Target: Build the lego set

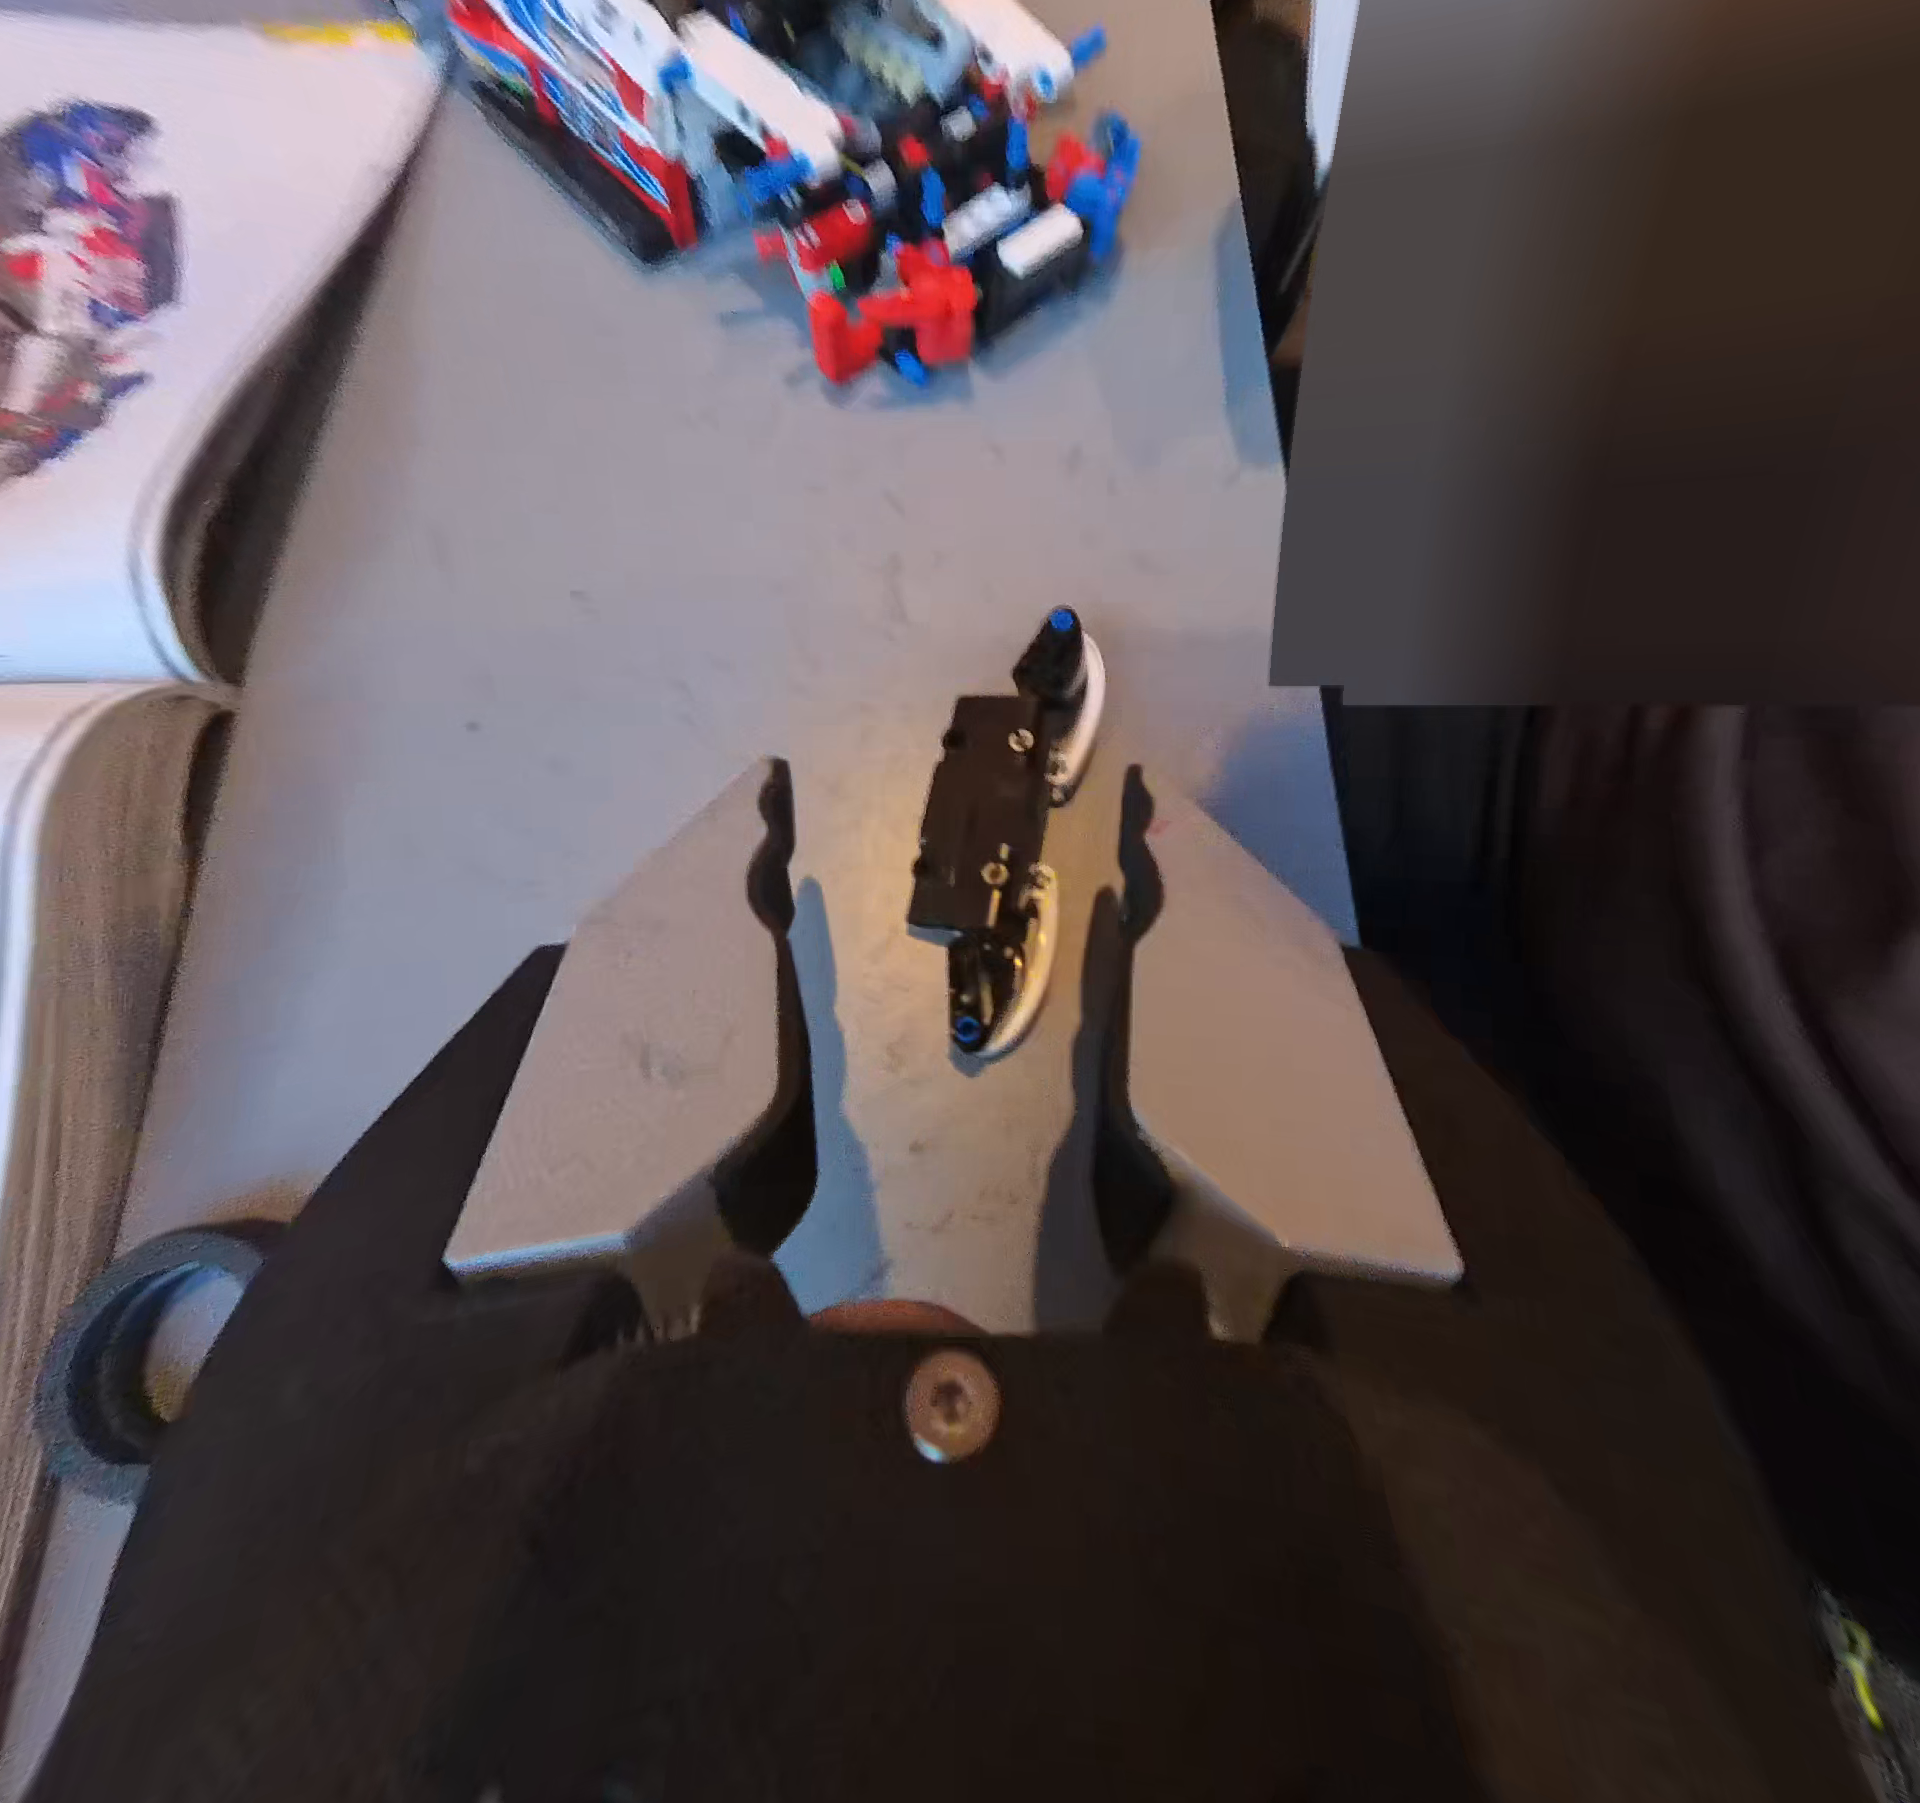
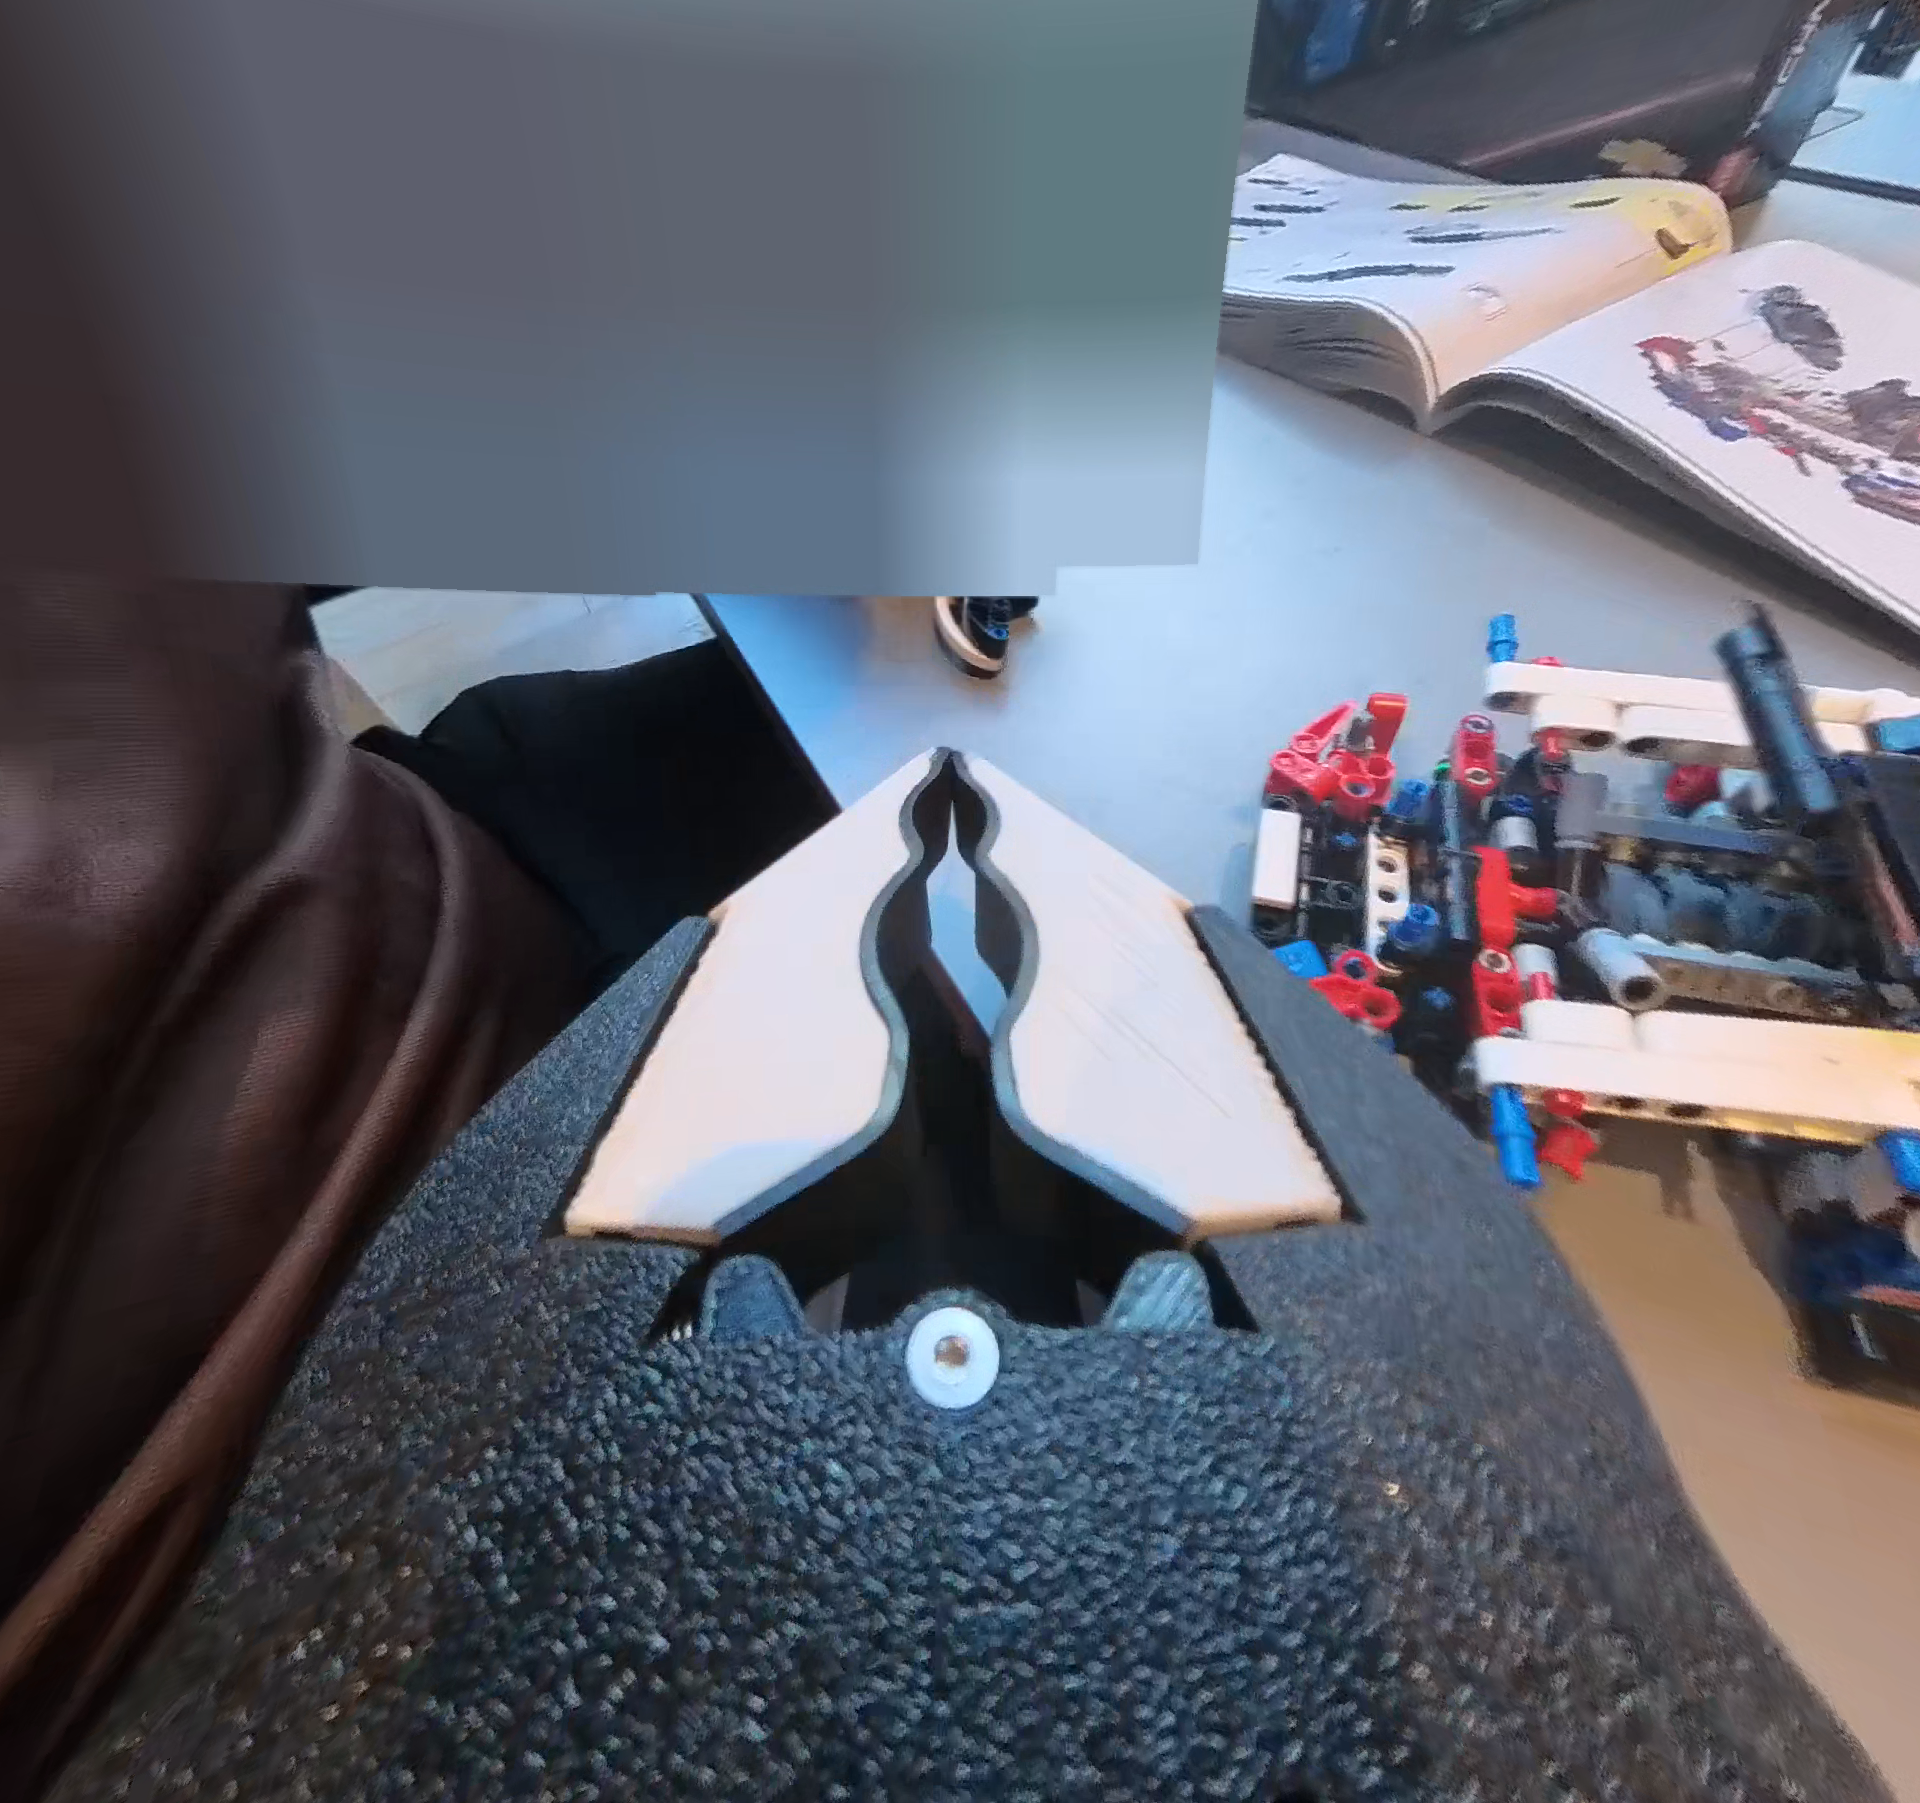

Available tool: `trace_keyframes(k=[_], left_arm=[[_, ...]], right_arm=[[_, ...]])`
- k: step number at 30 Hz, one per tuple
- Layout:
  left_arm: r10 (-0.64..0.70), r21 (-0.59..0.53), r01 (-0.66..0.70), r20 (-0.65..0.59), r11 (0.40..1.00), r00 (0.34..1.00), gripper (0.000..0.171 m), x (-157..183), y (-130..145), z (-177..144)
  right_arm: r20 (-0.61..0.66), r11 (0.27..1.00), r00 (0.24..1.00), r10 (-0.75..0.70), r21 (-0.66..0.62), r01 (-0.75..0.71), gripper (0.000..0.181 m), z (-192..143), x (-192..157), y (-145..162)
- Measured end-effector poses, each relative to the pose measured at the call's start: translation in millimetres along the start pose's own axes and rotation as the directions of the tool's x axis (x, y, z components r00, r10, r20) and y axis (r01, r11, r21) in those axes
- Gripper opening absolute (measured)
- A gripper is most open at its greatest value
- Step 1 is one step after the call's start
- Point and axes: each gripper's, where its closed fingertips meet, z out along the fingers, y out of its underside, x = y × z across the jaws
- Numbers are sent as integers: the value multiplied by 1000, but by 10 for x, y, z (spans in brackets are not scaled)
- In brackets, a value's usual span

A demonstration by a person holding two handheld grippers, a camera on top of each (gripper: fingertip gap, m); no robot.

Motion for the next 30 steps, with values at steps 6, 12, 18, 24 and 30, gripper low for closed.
trace_keyframes(k=[6,12,18,24,30], left_arm=[[1,-139,-2,-5,990,1000,68,179,237,-46],[-73,-140,101,192,985,979,64,123,473,-470],[-31,-172,61,172,983,985,67,74,368,-328],[52,-216,-41,45,975,998,67,94,290,-15],[-6,-309,16,34,951,999,53,163,398,135]], right_arm=[[66,992,990,123,-8,-123,0,103,-168,24],[90,994,990,113,-3,-113,0,79,-289,16],[105,983,978,181,10,-183,0,165,-345,-20],[110,960,957,269,48,-275,0,296,-396,-94],[135,914,916,377,102,-392,0,337,-386,-194]])
